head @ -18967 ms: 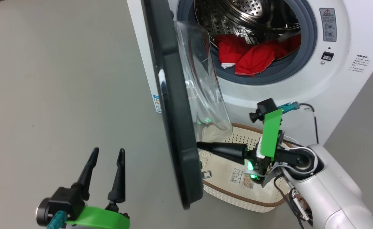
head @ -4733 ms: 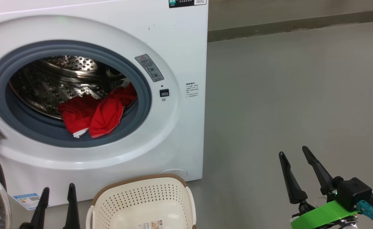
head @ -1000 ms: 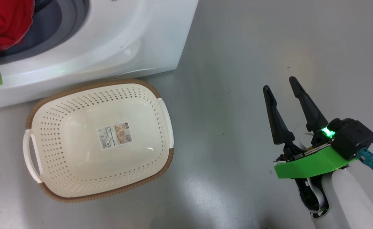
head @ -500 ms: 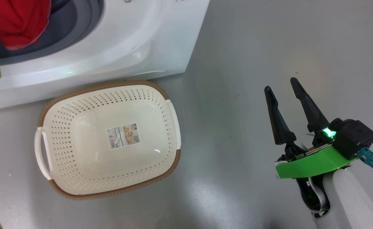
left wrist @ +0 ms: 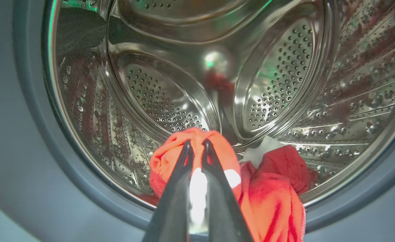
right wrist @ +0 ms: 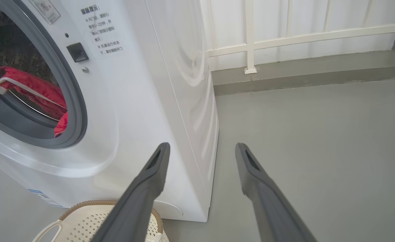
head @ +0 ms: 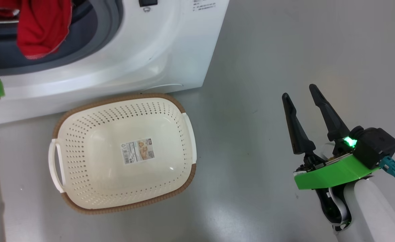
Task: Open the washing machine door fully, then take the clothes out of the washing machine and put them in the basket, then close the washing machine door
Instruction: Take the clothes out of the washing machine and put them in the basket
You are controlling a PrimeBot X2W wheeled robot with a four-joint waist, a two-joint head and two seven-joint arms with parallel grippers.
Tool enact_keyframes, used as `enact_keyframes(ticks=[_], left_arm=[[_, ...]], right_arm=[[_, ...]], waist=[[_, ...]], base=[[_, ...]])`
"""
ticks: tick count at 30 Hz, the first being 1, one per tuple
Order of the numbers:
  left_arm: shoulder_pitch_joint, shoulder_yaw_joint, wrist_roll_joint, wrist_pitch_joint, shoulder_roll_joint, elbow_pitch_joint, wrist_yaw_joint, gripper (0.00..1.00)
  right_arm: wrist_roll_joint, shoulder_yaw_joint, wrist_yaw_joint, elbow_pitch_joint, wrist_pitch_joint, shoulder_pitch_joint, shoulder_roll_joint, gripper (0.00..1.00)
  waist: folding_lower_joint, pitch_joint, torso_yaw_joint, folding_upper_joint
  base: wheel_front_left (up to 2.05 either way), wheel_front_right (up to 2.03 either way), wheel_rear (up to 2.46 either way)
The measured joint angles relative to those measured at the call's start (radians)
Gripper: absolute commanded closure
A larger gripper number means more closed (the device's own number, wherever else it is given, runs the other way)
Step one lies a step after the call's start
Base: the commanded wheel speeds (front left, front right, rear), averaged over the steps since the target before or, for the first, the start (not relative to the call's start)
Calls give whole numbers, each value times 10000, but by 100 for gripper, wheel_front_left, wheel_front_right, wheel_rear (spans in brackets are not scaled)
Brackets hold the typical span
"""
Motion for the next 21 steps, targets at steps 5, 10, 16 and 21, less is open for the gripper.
enact_keyframes(ticks=[5,10,16,21], left_arm=[[835,29,-4,0,-247,-848,-86,100],[1571,29,-81,0,-391,-1678,-88,100],[2565,-6,-134,33,-548,-2980,-73,100],[3337,12,-192,445,-598,-4123,40,100]], right_arm=[[0,4,0,56,0,22,-6,0],[10,6,0,155,0,100,-13,0],[12,23,0,232,0,294,-19,0],[17,46,0,295,2,510,-23,0]], waist=[[0,-316,23,0],[0,-696,61,0],[0,-1300,138,0],[0,-1761,165,0]], base=[[0,0,0],[0,0,0],[0,0,0],[0,0,0]])
